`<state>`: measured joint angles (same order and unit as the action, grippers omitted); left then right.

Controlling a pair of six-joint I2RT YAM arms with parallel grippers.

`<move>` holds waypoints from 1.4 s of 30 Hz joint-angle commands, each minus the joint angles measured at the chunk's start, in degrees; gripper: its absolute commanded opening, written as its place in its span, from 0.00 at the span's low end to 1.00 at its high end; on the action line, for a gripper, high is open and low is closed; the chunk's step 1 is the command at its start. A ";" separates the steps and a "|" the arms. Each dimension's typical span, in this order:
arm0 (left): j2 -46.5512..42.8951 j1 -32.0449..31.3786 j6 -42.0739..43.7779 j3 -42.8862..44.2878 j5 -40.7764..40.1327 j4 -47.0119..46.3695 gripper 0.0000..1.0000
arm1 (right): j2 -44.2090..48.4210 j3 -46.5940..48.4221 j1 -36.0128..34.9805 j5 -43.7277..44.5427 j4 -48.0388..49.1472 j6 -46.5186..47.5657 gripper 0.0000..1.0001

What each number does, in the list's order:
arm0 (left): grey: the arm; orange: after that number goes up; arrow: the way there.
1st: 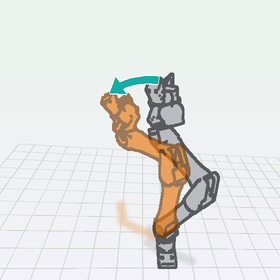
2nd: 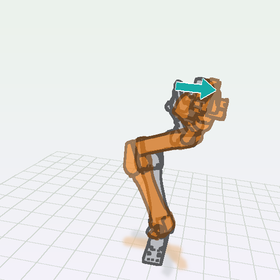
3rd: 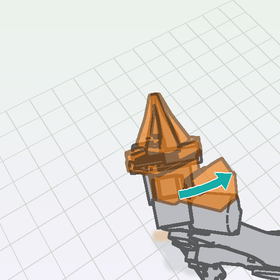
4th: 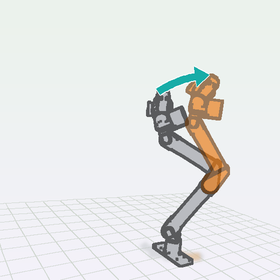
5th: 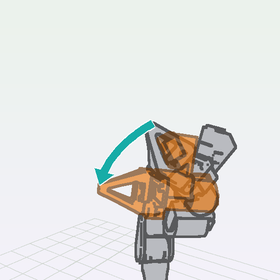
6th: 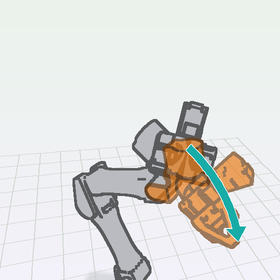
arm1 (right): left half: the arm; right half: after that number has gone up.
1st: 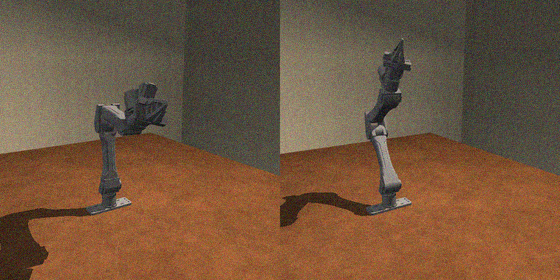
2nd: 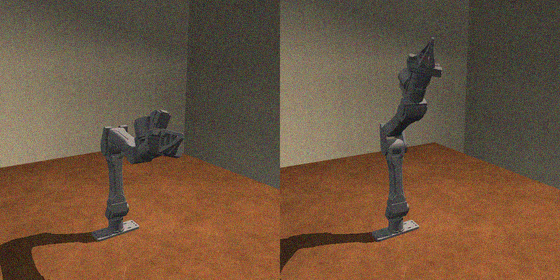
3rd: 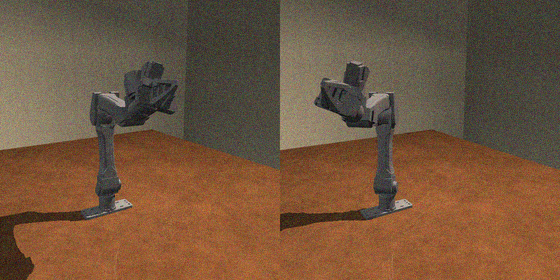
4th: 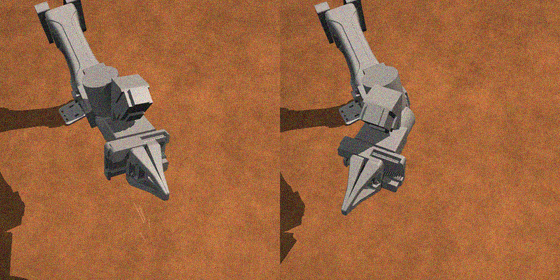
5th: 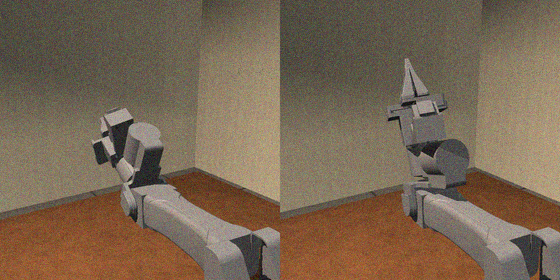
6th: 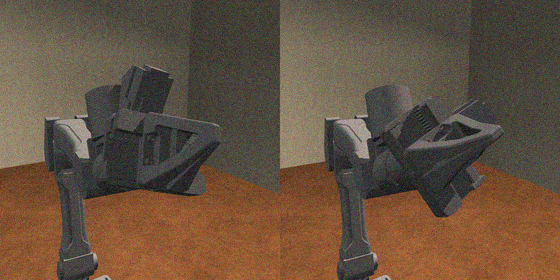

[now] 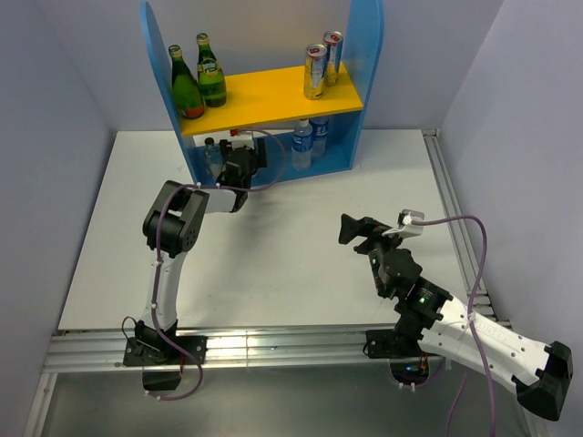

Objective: Place and organize the beverage onto the shelf

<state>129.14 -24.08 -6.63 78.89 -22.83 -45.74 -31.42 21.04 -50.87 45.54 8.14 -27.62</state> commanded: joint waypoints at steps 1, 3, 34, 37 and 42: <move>-2.84 0.34 -0.13 0.13 0.15 -3.57 0.89 | 0.04 -0.21 -0.11 0.69 2.58 -0.42 1.00; -3.19 0.34 -0.31 -0.67 -0.02 -3.83 0.91 | 0.13 -0.21 -0.19 0.69 2.49 -0.33 1.00; -35.49 -5.97 -11.91 -34.67 -7.82 7.40 0.99 | -9.34 7.93 -0.19 -0.01 -2.84 -3.67 1.00; -43.67 -11.94 -12.43 -31.02 -12.21 19.94 0.99 | -13.30 16.45 -0.28 -0.97 -9.25 -3.85 1.00; -56.17 -20.39 -17.27 -23.70 -16.46 44.91 0.99 | -17.44 31.76 -0.19 -3.34 -18.94 0.28 1.00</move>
<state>81.47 -41.76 -20.12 50.65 -34.85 -15.92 -48.31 44.05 -50.87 43.44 -5.37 -29.45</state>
